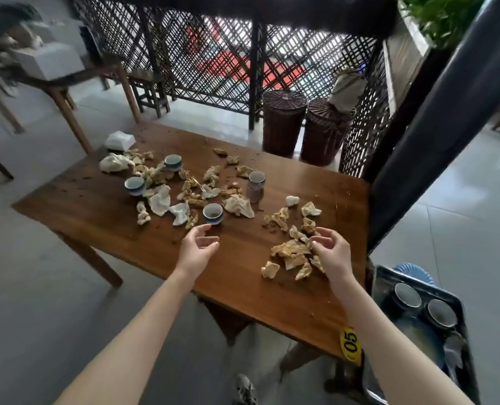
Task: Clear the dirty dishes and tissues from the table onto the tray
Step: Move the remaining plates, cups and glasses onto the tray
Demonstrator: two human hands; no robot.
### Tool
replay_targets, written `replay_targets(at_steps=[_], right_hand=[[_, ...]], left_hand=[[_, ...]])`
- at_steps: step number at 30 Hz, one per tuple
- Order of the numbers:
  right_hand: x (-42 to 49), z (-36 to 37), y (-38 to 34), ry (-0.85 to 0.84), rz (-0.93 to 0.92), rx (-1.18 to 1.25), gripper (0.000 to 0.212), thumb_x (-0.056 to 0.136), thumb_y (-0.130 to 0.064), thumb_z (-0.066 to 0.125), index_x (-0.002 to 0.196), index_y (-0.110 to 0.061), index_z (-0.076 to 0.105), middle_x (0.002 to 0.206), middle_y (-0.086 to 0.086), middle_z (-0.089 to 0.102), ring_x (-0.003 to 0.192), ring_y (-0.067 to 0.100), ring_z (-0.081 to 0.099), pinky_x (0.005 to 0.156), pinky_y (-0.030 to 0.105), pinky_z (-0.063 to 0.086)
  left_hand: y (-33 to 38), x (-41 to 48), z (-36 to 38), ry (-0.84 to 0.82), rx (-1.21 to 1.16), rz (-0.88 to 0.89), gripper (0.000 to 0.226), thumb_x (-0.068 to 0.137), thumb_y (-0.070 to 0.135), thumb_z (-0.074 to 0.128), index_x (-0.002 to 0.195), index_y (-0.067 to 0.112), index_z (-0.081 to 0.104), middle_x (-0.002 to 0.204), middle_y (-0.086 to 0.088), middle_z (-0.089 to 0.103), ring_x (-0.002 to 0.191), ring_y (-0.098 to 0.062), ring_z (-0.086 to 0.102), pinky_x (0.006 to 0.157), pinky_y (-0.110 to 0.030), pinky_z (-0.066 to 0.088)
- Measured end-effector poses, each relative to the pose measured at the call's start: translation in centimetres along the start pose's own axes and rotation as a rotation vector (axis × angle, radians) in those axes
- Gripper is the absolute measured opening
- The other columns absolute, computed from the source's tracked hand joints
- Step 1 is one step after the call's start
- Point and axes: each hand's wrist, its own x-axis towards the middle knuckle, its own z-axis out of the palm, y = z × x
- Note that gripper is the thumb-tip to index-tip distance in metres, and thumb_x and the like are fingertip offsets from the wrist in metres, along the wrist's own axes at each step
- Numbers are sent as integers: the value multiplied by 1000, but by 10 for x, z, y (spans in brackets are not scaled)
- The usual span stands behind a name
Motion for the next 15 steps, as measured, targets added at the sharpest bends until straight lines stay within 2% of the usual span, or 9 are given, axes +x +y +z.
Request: replay_targets(at_steps=[2,4,7,10,13,15], right_hand=[[16,28,-7,-15,1,1,28,86,-3,63,110,-17,60,90,-6,66,81,3,62,66,15,51],[30,58,-12,-31,8,-2,28,86,-2,62,110,-16,60,92,-4,66,83,4,62,67,15,50],[50,101,-13,-66,32,13,30,86,0,60,111,-16,59,96,-1,66,88,9,64,69,19,52],[71,142,-10,-99,44,7,31,85,-2,62,113,-14,59,98,2,67,87,13,65,69,24,54],[99,174,-12,-93,54,-15,28,85,-4,63,109,-17,59,91,-1,67,76,7,62,57,10,48],[119,187,-16,-79,81,-26,27,85,-7,64,109,-18,60,89,-4,66,72,6,61,51,7,44]], left_hand=[[-5,15,-20,26,-12,-19,43,87,4,64,125,18,51,103,-2,68,92,-8,64,68,-18,49],[-9,29,-40,46,-13,-38,43,88,4,64,126,19,50,95,4,68,86,-4,65,65,-15,50],[-16,55,-67,63,-6,-67,46,88,6,64,129,19,48,100,1,67,98,-15,64,72,-22,50],[-17,91,-84,76,12,-85,43,90,9,62,129,23,48,106,1,66,104,-17,62,72,-19,48],[-11,133,-92,67,38,-94,42,91,11,61,129,23,49,113,-3,64,107,-18,61,73,-19,47],[-3,163,-94,33,57,-104,42,91,11,61,129,22,49,115,-5,64,108,-19,61,77,-22,47]])
